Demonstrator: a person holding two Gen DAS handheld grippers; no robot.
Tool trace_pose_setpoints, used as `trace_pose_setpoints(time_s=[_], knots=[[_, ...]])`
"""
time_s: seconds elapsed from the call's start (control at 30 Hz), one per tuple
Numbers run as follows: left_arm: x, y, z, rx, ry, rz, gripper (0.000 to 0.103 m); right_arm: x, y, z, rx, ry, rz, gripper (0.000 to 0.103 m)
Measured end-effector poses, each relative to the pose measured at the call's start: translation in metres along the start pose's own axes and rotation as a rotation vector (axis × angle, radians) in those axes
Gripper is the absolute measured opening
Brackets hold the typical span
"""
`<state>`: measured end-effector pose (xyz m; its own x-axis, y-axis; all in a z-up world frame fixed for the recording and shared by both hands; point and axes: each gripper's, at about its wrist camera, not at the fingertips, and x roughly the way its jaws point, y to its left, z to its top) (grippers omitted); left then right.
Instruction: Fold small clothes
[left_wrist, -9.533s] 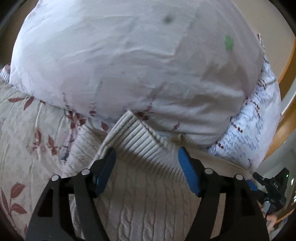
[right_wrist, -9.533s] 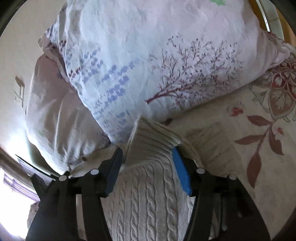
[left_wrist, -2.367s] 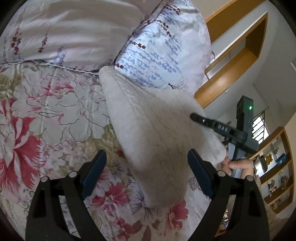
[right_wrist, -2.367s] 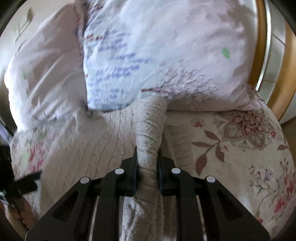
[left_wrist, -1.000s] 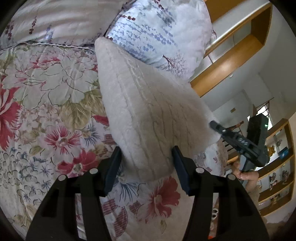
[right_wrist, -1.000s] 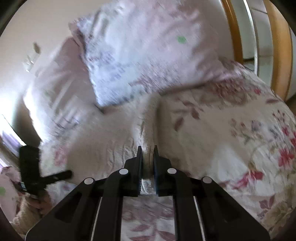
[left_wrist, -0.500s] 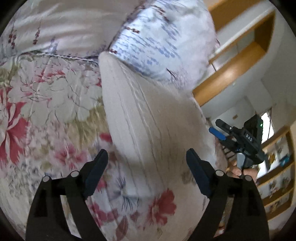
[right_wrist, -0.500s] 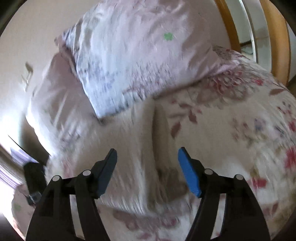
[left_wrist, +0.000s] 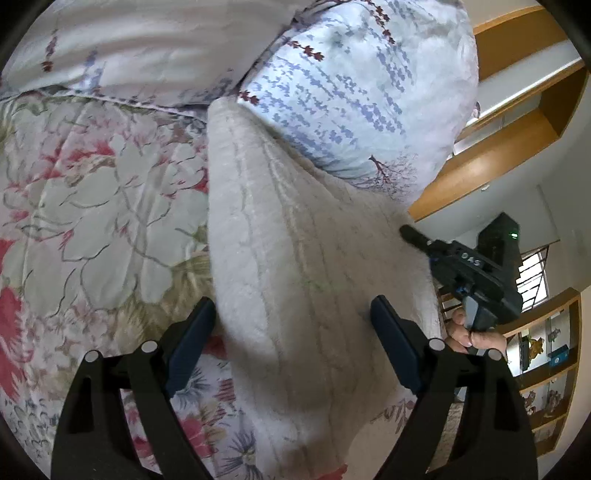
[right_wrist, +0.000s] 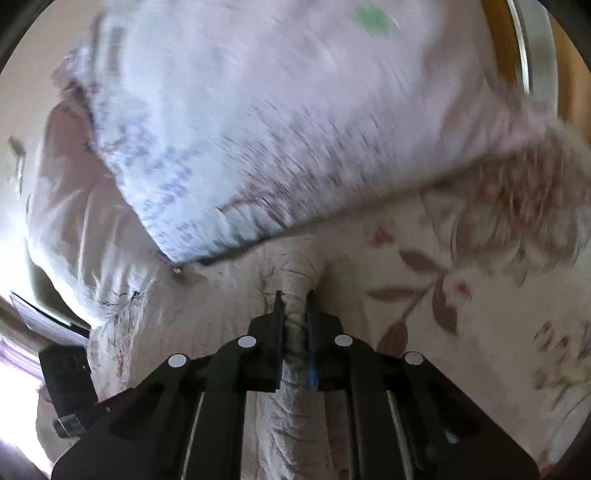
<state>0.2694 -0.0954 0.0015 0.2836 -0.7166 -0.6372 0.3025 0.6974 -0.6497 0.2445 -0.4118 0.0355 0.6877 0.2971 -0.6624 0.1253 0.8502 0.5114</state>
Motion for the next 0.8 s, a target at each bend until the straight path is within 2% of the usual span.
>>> trace_pose_setpoints(time_s=[0.1, 0.37, 0.5, 0.57, 0.6, 0.67, 0.8], knots=[[0.005, -0.004, 0.001, 0.020, 0.001, 0.002, 0.085, -0.010, -0.002, -0.001, -0.013, -0.045, -0.024, 0.009], [0.012, -0.003, 0.000, 0.023, 0.002, -0.013, 0.084, 0.026, -0.018, -0.011, 0.006, 0.054, -0.123, 0.009], [0.011, -0.006, 0.001, 0.036, -0.013, 0.000, 0.084, 0.033, -0.012, -0.012, -0.021, 0.064, -0.159, 0.011], [0.011, -0.007, 0.001, 0.023, -0.010, -0.004, 0.084, 0.024, -0.013, -0.014, -0.005, 0.048, -0.139, 0.016], [0.009, -0.006, 0.001, 0.009, -0.005, -0.015, 0.084, 0.018, -0.015, -0.015, 0.008, 0.040, -0.127, 0.025], [0.005, -0.004, 0.000, -0.005, -0.003, -0.025, 0.084, 0.002, -0.021, -0.020, 0.044, 0.024, -0.096, 0.032], [-0.005, -0.004, -0.003, -0.007, -0.016, -0.037, 0.084, -0.026, -0.030, -0.039, 0.071, 0.022, 0.008, 0.032]])
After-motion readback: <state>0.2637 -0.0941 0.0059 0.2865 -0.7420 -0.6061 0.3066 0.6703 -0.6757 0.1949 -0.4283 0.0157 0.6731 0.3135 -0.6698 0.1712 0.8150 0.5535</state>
